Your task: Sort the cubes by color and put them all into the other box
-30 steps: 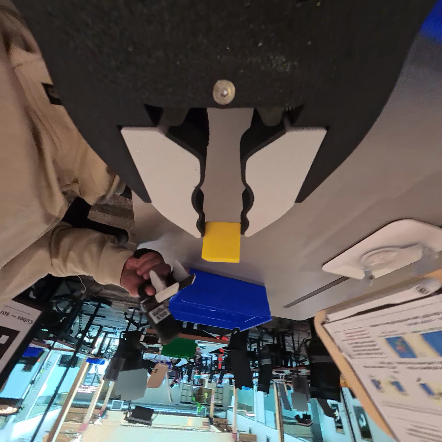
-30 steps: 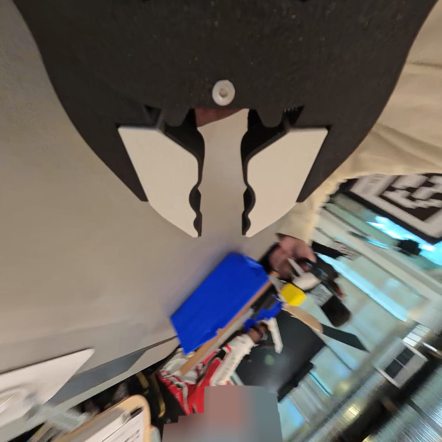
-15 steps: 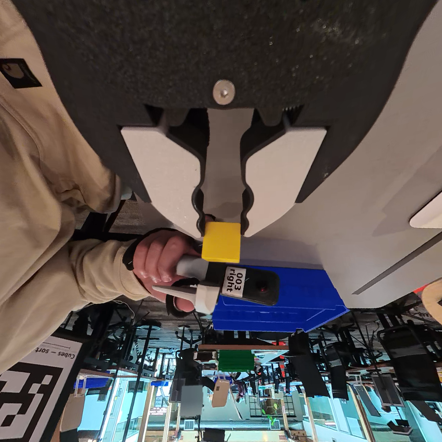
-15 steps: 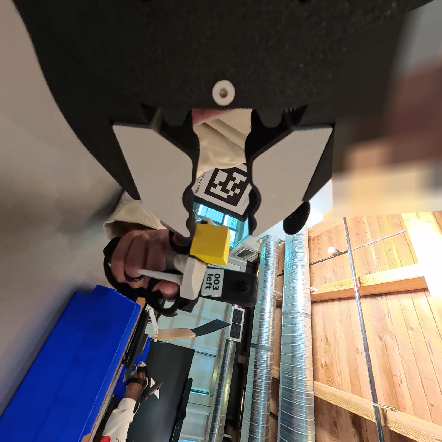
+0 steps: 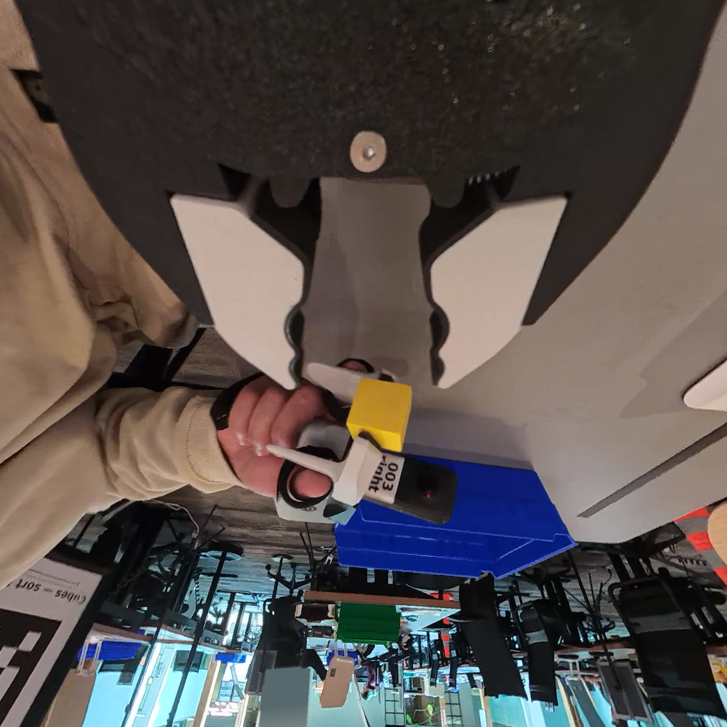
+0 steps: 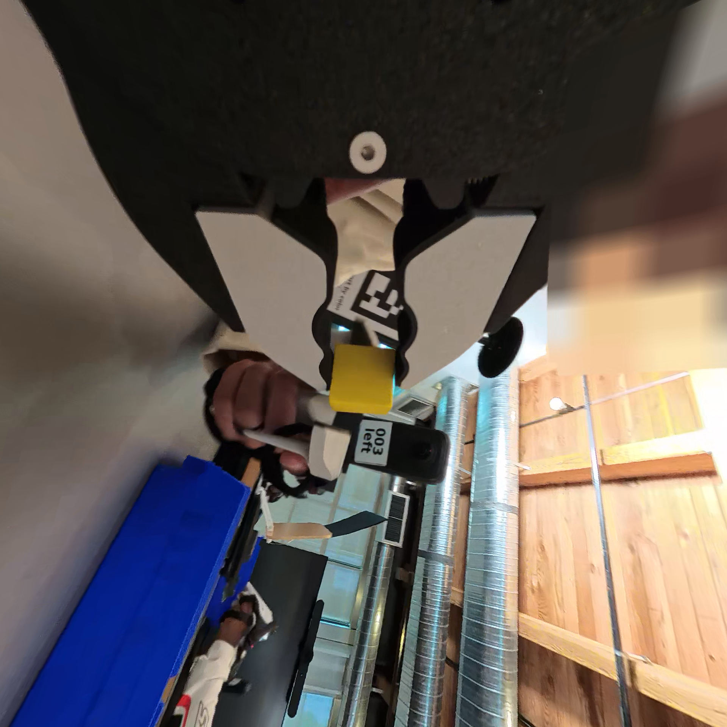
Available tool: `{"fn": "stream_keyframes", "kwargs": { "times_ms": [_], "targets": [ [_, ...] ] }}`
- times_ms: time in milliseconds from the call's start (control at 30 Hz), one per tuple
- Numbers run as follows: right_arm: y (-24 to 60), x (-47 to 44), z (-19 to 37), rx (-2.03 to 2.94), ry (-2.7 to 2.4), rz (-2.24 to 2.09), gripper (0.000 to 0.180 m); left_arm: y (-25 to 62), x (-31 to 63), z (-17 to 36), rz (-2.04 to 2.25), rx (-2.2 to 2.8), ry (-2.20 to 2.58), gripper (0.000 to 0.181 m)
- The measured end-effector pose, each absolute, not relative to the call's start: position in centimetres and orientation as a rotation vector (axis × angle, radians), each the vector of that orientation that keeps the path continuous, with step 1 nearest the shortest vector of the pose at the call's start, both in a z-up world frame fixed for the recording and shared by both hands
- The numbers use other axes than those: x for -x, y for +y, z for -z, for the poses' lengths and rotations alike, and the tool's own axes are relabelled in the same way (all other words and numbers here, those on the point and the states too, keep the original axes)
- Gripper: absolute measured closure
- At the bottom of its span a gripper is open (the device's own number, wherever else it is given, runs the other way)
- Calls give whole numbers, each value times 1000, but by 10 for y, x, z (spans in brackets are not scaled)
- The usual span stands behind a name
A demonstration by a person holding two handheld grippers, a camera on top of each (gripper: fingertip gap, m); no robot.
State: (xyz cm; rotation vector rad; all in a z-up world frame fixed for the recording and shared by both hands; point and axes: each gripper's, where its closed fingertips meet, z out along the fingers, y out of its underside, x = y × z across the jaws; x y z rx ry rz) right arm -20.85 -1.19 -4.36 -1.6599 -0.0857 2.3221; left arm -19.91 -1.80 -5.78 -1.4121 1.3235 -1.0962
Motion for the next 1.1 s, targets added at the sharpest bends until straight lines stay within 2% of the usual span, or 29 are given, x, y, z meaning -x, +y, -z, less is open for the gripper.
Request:
{"fn": "stream_keyframes", "kwargs": {
  "times_ms": [133,267,367,467,633,733,833,933,1000,1100],
  "targets": [
    [-14,187,57,1759,-230,-2018,150,-16,221,52,1034,1559,1072,113],
    [-14,153,82,1856,-389,-1539,150,6,267,90,692,1834,714,118],
    [-17,129,91,1878,-440,-1307,150,-11,276,107,680,1877,664,119],
    [-22,100,74,1859,-471,-1148,150,-27,274,107,687,1861,698,119],
    [5,-41,7,1878,-477,-413,150,-35,270,97,652,1815,755,118],
    [30,-114,32,2090,-673,-47,150,-38,266,99,660,1821,781,118],
    [35,-134,103,2382,-1021,-59,150,-39,261,100,666,1822,803,118],
    [33,-129,152,2530,-1235,-101,150,-39,259,103,658,1829,825,118],
    [32,-124,169,2582,-1316,-106,150,-39,258,105,658,1833,832,118],
    [30,-110,166,2592,-1299,-234,148,-41,257,108,665,1842,847,116]
  ]
}}
